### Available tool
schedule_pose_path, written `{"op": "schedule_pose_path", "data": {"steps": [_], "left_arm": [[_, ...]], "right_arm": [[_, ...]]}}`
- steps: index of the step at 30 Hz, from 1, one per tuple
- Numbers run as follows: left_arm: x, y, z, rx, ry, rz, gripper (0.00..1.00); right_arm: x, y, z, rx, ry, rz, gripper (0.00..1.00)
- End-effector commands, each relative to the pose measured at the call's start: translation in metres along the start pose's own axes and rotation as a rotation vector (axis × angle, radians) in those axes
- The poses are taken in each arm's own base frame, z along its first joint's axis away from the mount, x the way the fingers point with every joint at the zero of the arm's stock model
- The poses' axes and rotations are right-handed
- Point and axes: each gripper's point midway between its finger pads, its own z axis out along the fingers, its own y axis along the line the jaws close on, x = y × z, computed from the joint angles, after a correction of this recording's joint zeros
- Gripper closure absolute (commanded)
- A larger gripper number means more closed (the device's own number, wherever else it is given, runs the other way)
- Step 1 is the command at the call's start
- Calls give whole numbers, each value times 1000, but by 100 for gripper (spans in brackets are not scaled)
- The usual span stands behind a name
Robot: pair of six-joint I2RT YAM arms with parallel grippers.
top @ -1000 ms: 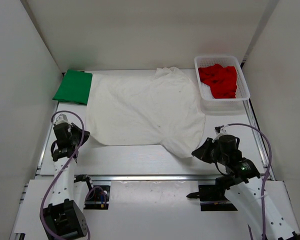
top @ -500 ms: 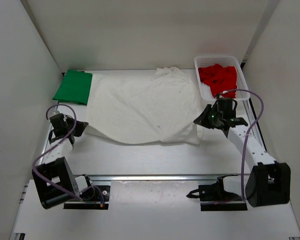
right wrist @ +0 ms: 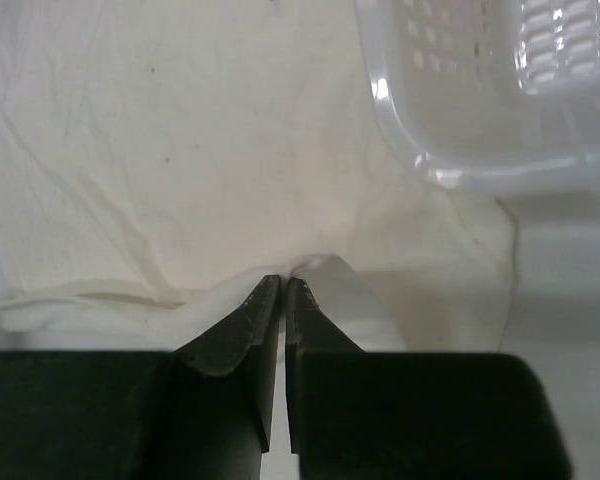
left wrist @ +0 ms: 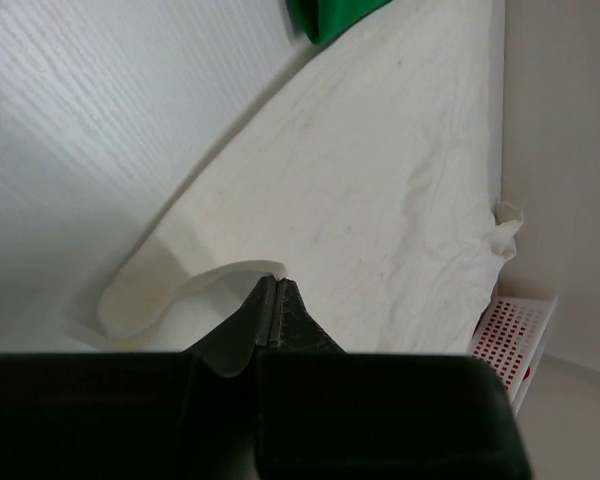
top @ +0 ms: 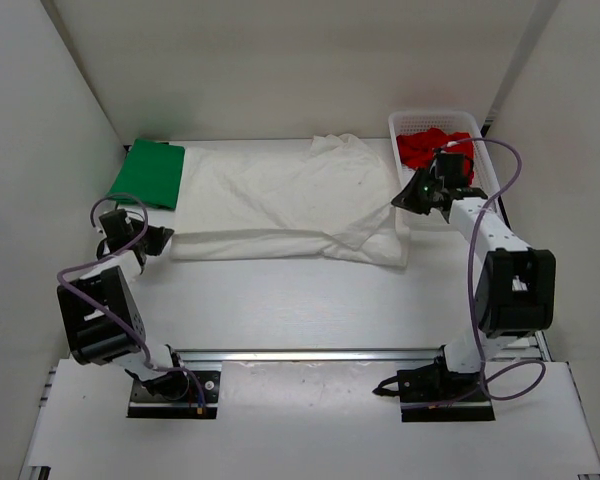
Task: Fold and stack the t-shirts
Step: Fold the flattened tshirt in 1/3 of the way
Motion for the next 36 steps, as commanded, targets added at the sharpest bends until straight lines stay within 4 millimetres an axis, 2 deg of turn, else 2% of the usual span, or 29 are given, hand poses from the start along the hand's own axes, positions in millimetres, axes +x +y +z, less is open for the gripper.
{"op": "schedule_pose_path", "data": {"steps": [1, 2, 8, 9, 11, 12, 13, 14, 15, 16, 17, 18, 20, 22, 24, 26, 27, 28, 30, 31, 32, 33, 34, 35, 36], "left_arm": [[-22, -23, 7, 34, -56, 13, 100], [-22, -26, 9, 38, -51, 24, 100], [-27, -17, 27, -9, -43, 44, 100], [-30, -16, 28, -16, -49, 42, 100], [-27, -13, 33, -29, -35, 49, 100], [-23, -15, 35, -28, -26, 59, 100], [-24, -15, 38, -27, -28, 64, 96], [-21, -8, 40, -48, -8, 68, 92], [-22, -10, 43, -44, -2, 76, 88], [-22, -15, 43, -24, 11, 82, 80], [-24, -19, 41, 0, 28, 68, 60], [-26, -23, 41, 24, 31, 77, 52], [-31, -39, 27, 66, 9, 107, 49], [-31, -44, 10, 66, -42, 151, 52], [-27, -57, -12, 95, -80, 199, 52], [-6, -38, -18, 79, -55, 205, 50], [-2, -32, -21, 76, -45, 198, 50], [9, -10, -21, 42, -21, 185, 50], [28, 23, -21, 1, 34, 145, 53], [28, 33, -22, -17, 37, 127, 55], [32, 45, -23, -34, 48, 110, 56], [36, 56, -25, -51, 50, 88, 55], [35, 60, -26, -59, 41, 82, 54], [33, 62, -26, -67, 31, 80, 52], [32, 62, -27, -74, 28, 84, 49]], "right_arm": [[-35, 8, 15, -25, -65, -42, 100], [-35, 7, 26, -31, -47, -40, 100], [-54, 16, 66, -34, -34, -73, 100], [-54, 15, 68, -29, -25, -73, 100], [-71, 27, 73, -34, -50, -94, 100], [-65, 25, 83, -25, -23, -107, 100], [-71, 25, 88, -21, -27, -108, 100], [-73, 30, 90, -19, -23, -117, 100], [-73, 25, 96, -9, -16, -113, 100], [-77, 28, 98, -7, -26, -122, 100], [-79, 31, 98, -8, -26, -128, 100], [-81, 31, 98, 0, -34, -122, 95], [-86, 41, 95, -21, -51, -137, 93], [-96, 43, 87, -17, -87, -131, 91], [-106, 52, 74, -38, -122, -128, 89], [-106, 58, 61, -44, -140, -144, 78], [-102, 55, 61, -32, -135, -143, 65], [-103, 57, 51, -35, -147, -146, 60], [-87, 48, 37, -14, -144, -125, 59], [-89, 46, 30, -18, -177, -115, 67], [-75, 48, 21, -52, -183, -108, 78], [-51, 36, 13, -56, -157, -70, 92], [-24, 23, 17, -60, -129, -22, 100], [-26, 32, 4, -107, -180, -37, 100], [2, 25, 0, -114, -148, -12, 100]]}}
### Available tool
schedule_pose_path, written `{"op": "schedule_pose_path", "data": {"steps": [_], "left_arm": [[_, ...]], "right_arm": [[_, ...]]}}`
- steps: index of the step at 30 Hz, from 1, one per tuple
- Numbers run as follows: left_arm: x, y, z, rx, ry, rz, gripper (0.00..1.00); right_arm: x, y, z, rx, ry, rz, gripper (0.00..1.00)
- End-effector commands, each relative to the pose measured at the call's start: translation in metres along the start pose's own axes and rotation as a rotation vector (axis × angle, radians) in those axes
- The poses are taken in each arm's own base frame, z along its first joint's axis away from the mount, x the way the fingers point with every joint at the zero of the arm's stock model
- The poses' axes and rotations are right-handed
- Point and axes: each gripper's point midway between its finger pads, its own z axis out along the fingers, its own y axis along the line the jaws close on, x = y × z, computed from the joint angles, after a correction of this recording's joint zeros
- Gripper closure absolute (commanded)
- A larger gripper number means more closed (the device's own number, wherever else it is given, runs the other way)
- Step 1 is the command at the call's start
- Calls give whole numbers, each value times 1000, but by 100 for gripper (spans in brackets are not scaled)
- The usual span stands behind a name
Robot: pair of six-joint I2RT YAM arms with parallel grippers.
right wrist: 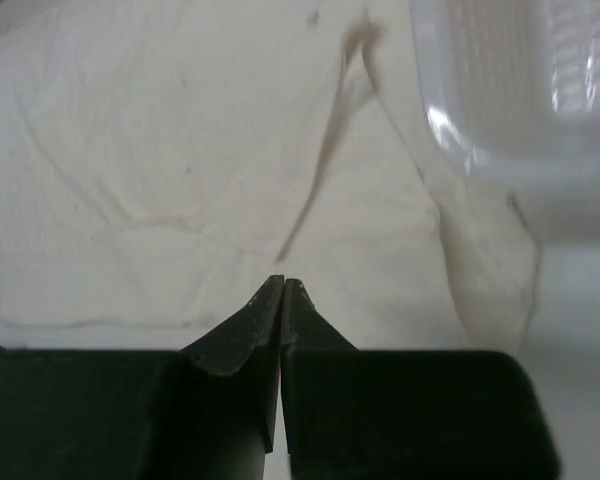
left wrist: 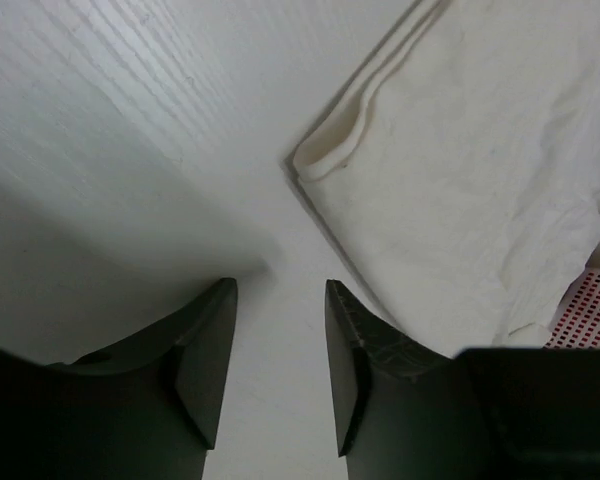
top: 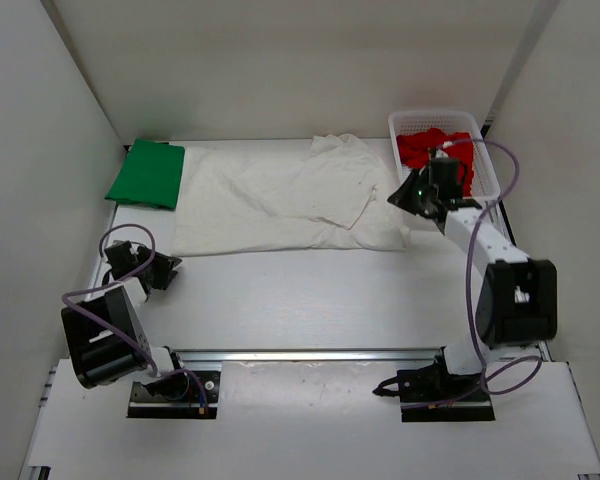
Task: Fold and stack the t-shirts
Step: Fold the flattened tshirt in 1/3 of the way
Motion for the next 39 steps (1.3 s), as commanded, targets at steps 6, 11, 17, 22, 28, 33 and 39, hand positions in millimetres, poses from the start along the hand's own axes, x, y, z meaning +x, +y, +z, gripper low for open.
{"op": "schedule_pose_path", "data": {"steps": [6, 11, 17, 22, 28, 33, 39], "left_arm": [[-11, -11, 1, 21, -53, 15, 42], [-2, -13, 20, 22, -14, -30, 47], [-6, -34, 39, 78, -3, -49, 58], [-12, -33, 49, 61, -13, -46, 72], [-14, -34, 56, 58, -1, -46, 95], [-17, -31, 58, 24, -14, -20, 100], [-23, -23, 43, -10, -25, 11, 100]], "right_arm": [[83, -27, -37, -80, -36, 88, 89], [115, -73, -38, 7, -5, 162, 69], [105, -103, -23, 86, -16, 183, 57], [92, -116, -6, 112, -5, 206, 61], [84, -116, 13, 119, 13, 219, 80], [86, -121, 8, 138, 4, 243, 98], [100, -115, -14, 124, -8, 293, 100]]}}
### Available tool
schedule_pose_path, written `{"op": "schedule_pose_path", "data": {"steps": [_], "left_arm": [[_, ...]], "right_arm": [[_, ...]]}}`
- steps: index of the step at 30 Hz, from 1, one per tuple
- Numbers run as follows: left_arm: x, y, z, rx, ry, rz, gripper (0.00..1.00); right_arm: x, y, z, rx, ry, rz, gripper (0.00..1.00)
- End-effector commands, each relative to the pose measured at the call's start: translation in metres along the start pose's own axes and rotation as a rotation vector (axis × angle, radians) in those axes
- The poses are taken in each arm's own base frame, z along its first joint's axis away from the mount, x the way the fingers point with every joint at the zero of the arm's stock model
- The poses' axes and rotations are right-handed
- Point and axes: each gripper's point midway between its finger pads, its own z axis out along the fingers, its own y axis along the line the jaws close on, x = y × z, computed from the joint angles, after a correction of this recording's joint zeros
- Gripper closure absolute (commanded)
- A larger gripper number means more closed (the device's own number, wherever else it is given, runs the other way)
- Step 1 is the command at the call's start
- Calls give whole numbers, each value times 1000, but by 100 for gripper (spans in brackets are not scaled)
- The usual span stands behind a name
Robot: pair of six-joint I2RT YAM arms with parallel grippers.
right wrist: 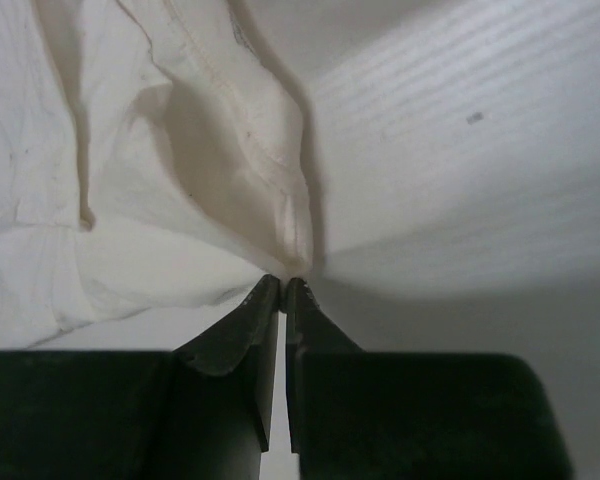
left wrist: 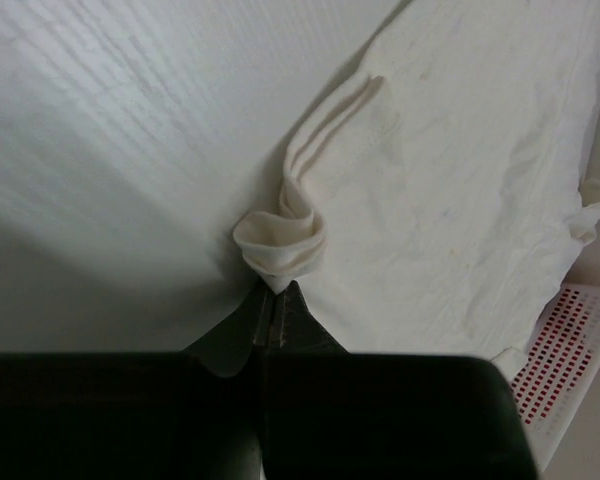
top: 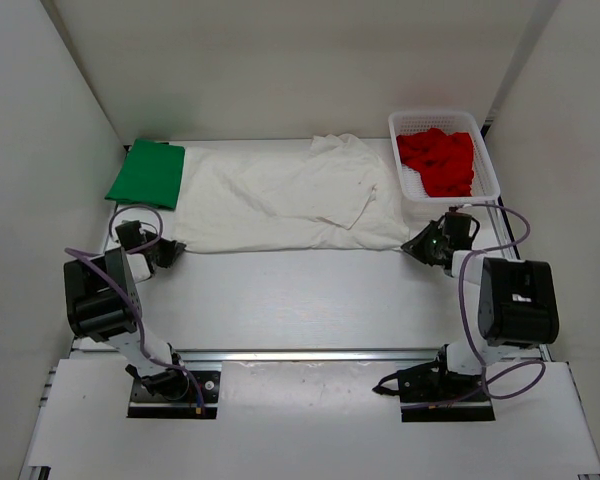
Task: Fold and stack the t-shirts
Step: Fold the flattened tshirt in 1/3 of the way
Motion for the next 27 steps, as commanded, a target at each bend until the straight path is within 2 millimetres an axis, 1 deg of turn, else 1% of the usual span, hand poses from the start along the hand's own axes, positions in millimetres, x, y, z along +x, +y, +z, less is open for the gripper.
{"op": "schedule_pose_path", "data": {"steps": [1, 2, 3, 4, 5, 6, 7, 9, 10, 11, 12, 13, 14, 15, 16, 17, 18, 19, 20, 21, 22, 23, 24, 25, 26, 27], "left_arm": [[-8, 24, -16, -93, -36, 24, 100], [-7, 27, -21, -99, -38, 23, 100], [-8, 29, -28, -89, -44, 13, 100], [-7, 33, -31, -102, -33, 15, 100], [-5, 36, -37, -107, -30, 13, 100], [-4, 36, -42, -102, -32, 25, 100], [0, 51, -47, -134, -20, 12, 100], [5, 50, -61, -101, -16, 7, 100], [1, 52, -68, -100, -35, 15, 100], [10, 65, -74, -138, -9, 14, 100], [13, 68, -81, -154, -11, 36, 100], [13, 66, -87, -147, -27, 52, 100], [20, 76, -93, -180, -15, 57, 100], [22, 82, -99, -205, -29, 61, 100], [23, 85, -105, -219, -46, 75, 100], [27, 94, -110, -254, -31, 68, 100], [29, 101, -117, -285, -35, 68, 100], [26, 101, -120, -294, -54, 77, 100], [30, 104, -123, -314, -38, 78, 98], [31, 104, -125, -326, -36, 78, 89], [31, 102, -126, -318, -34, 76, 79], [26, 99, -127, -310, -49, 72, 75], [25, 99, -129, -319, -48, 65, 63], [19, 89, -130, -295, -62, 72, 51], [20, 85, -131, -293, -57, 87, 46], [15, 73, -132, -277, -65, 114, 35]], "right_arm": [[2, -1, -19, -11, -52, 40, 100], [9, -7, -26, -8, -50, 61, 100], [23, -17, -29, 8, -26, 86, 100], [16, -14, -37, -14, -57, 90, 100], [24, -21, -43, -11, -57, 115, 100], [37, -29, -47, -4, -36, 135, 100], [31, -25, -56, -34, -65, 149, 100], [37, -34, -74, -51, -99, 188, 100], [42, -36, -78, -52, -91, 195, 100], [47, -40, -86, -56, -95, 208, 100], [45, -39, -93, -70, -125, 196, 100], [53, -42, -96, -54, -110, 217, 100], [56, -40, -102, -67, -112, 202, 100], [56, -38, -106, -73, -122, 189, 100], [64, -40, -109, -55, -90, 194, 100], [72, -40, -112, -45, -66, 196, 100], [81, -43, -113, -26, -35, 197, 100], [84, -46, -114, -12, -28, 198, 100], [89, -52, -116, 15, -17, 202, 100], [87, -54, -118, 25, -34, 189, 100], [89, -57, -119, 56, -33, 178, 100], [91, -56, -120, 56, -31, 177, 98], [85, -52, -124, 55, -39, 163, 90], [74, -45, -128, 39, -64, 137, 83], [67, -41, -130, 29, -83, 115, 62], [59, -31, -134, 8, -87, 80, 56]]}}
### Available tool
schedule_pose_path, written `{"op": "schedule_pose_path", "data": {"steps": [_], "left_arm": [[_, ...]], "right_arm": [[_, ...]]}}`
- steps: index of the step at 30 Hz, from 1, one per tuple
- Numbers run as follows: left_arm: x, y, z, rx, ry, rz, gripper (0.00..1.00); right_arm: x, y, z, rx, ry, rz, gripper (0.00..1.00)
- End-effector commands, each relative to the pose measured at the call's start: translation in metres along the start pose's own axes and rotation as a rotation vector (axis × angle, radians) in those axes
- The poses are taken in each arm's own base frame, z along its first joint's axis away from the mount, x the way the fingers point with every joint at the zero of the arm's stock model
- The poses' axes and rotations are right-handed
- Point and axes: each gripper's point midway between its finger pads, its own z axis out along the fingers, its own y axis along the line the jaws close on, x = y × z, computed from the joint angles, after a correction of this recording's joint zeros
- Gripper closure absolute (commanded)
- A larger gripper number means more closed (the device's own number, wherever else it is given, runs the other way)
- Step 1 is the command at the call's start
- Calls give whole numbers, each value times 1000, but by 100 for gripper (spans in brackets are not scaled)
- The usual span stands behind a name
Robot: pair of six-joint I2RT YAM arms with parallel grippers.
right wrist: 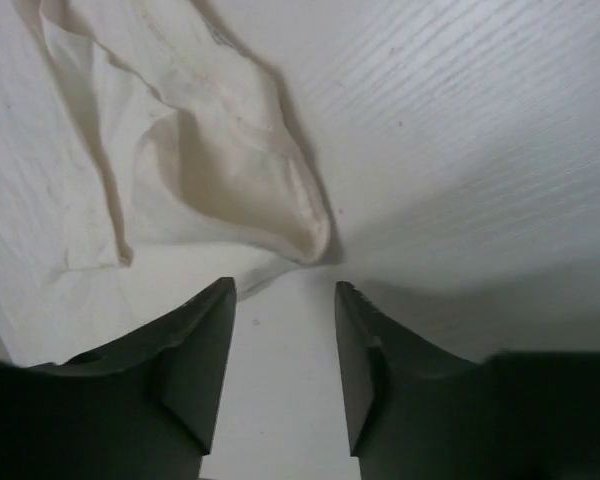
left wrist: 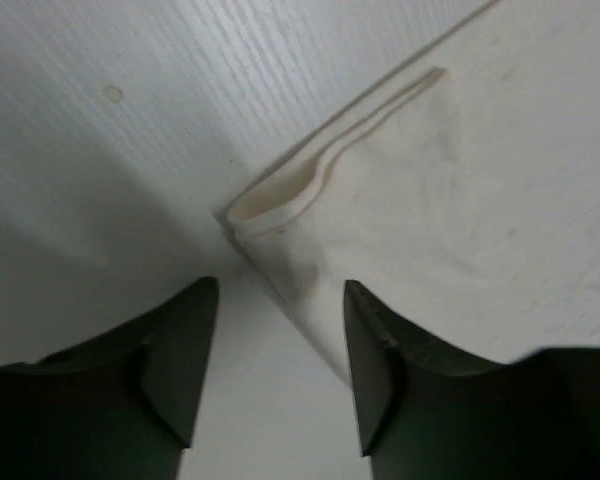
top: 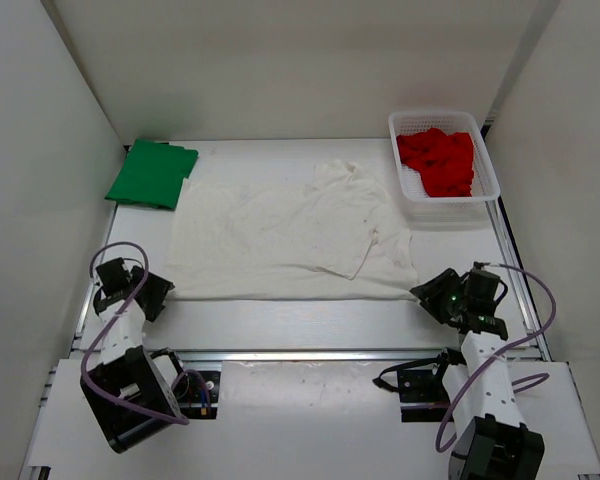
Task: Fold and stack the t-shirts
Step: Fold the flattened tshirt in 1/3 of the way
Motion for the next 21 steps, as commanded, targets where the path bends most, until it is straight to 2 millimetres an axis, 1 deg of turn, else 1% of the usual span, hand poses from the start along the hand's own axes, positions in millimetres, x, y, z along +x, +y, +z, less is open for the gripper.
{"op": "schedule_pose_path", "data": {"steps": [1, 2, 3, 4, 5, 6, 7, 8, 9, 10, 11, 12, 13, 14, 15, 16, 17, 18, 19, 20, 21], "left_arm": [[-26, -27, -19, 26, -63, 57, 30], [-30, -35, -23, 42, -77, 84, 30], [-36, -49, -28, 68, -100, 120, 30], [-36, -60, -32, 97, -108, 156, 30], [-43, -78, -39, 165, -145, 185, 32], [-37, -90, -42, 215, -146, 223, 34], [-31, -105, -45, 278, -149, 251, 36], [-27, -115, -48, 333, -155, 271, 38], [-14, -131, -56, 419, -136, 306, 42], [-2, -144, -58, 487, -127, 335, 45], [4, -150, -58, 513, -120, 333, 54], [23, -161, -61, 549, -91, 375, 56], [54, -175, -68, 608, -42, 438, 58], [60, -182, -69, 621, -60, 452, 61], [84, -192, -75, 655, -45, 512, 65], [111, -203, -84, 717, -7, 563, 67], [119, -212, -87, 752, -11, 574, 68], [143, -211, -85, 760, 48, 627, 69], [156, -212, -81, 767, 83, 651, 68], [166, -218, -86, 809, 114, 669, 68], [177, -217, -80, 817, 154, 685, 68]], "right_arm": [[-39, 39, -20, -58, -89, -125, 54], [-48, 50, -26, -78, -113, -141, 51], [-47, 57, -27, -106, -103, -161, 50], [-50, 71, -29, -159, -97, -186, 50], [-45, 79, -27, -195, -70, -210, 53], [-42, 91, -26, -243, -60, -228, 57], [-37, 98, -19, -252, -49, -244, 72], [-18, 108, -14, -279, 2, -284, 81], [-23, 121, -12, -281, -41, -308, 87], [-5, 125, -2, -260, -10, -367, 99], [12, 141, 1, -273, 36, -434, 100], [7, 153, 4, -270, 6, -452, 100], [23, 159, 12, -278, 53, -505, 100], [32, 163, 21, -274, 101, -526, 100], [33, 171, 24, -292, 116, -528, 100], [41, 163, 36, -271, 153, -535, 96], [46, 162, 41, -267, 168, -544, 88], [46, 166, 44, -279, 165, -541, 85], [43, 166, 50, -280, 152, -533, 78], [44, 164, 53, -290, 163, -521, 73], [45, 160, 58, -288, 180, -510, 71]]}}
